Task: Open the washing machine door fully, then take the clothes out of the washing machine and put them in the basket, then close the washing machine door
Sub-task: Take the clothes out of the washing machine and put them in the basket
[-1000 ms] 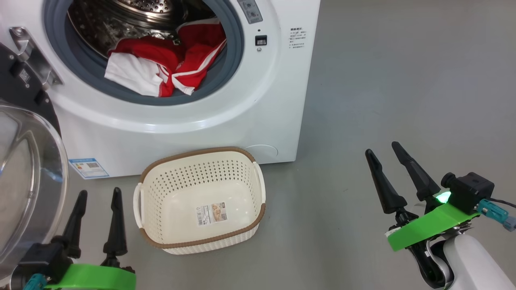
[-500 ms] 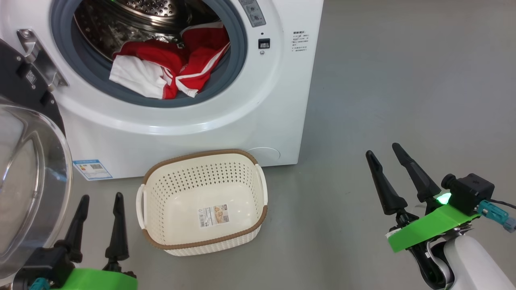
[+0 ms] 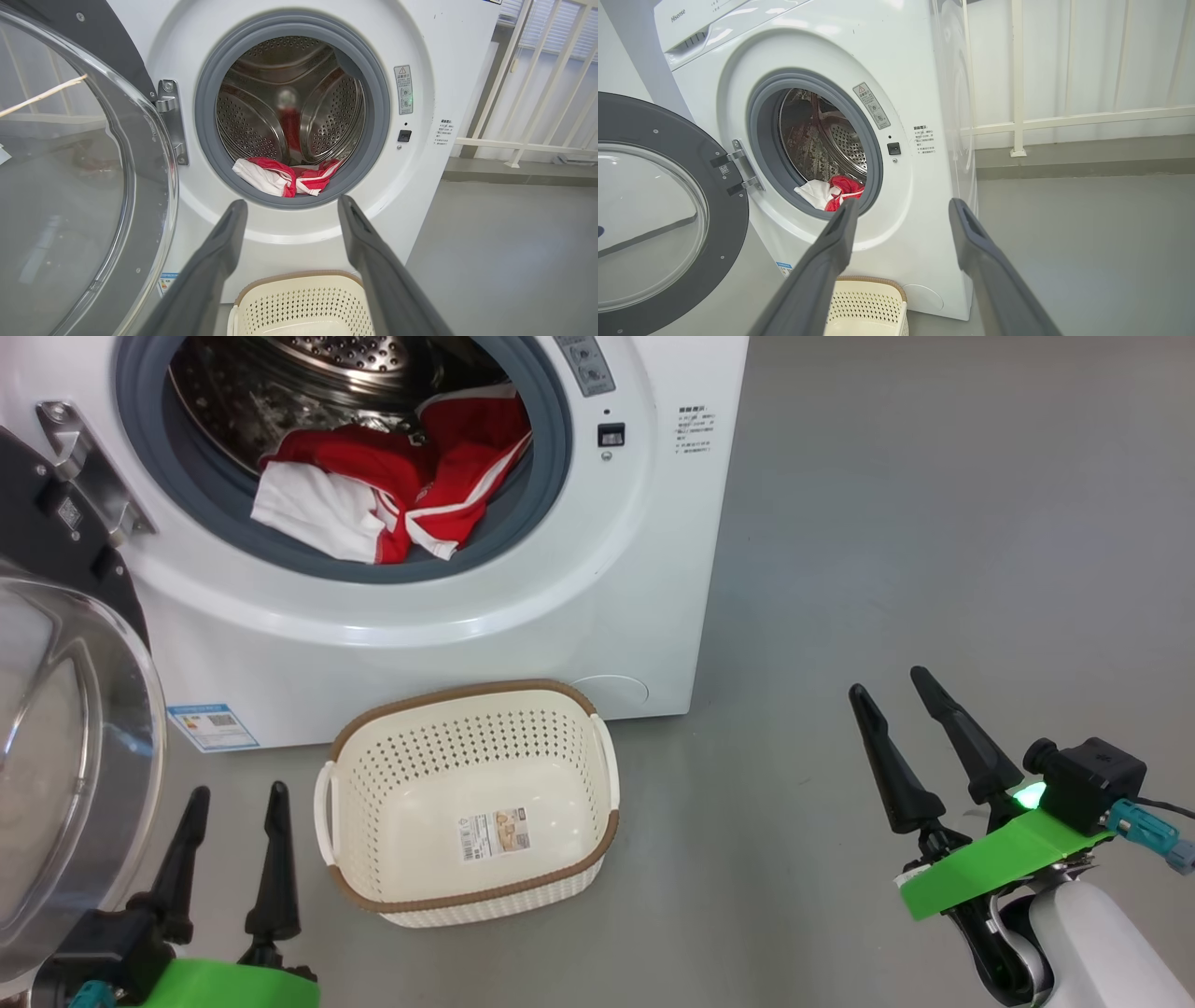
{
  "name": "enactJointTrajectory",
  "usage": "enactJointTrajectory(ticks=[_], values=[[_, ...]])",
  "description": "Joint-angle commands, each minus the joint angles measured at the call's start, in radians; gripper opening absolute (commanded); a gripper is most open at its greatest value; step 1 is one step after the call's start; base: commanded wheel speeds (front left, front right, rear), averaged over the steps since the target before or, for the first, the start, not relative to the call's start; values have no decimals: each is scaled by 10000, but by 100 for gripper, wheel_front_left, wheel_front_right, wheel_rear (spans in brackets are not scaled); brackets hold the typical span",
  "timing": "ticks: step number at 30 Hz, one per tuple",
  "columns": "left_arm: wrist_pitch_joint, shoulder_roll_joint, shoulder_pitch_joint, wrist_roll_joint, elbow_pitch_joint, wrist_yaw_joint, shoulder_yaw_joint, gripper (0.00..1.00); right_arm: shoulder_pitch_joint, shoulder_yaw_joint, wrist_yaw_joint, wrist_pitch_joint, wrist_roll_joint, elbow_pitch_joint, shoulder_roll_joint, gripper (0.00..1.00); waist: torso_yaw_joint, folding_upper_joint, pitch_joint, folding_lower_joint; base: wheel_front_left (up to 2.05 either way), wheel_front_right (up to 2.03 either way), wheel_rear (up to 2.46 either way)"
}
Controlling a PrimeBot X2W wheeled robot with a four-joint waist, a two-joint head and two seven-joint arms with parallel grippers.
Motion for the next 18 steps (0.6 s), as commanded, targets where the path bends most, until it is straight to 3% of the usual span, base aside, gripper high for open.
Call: enactJointTrajectory(ticks=[1,10,18], values=[[-80,158,-153,20,-204,-94,392,100,-6,83,16,-118,-166,-243,-92,100,0,-1,17,0,0,0,0],[-80,143,-210,17,-138,-113,391,100,-33,59,16,-118,-149,-255,-76,100,7,-1,75,0,14,-14,0],[-80,109,-225,-34,-111,-114,403,100,-4,76,16,-118,-142,-250,-39,100,5,-1,68,0,105,-105,0]])
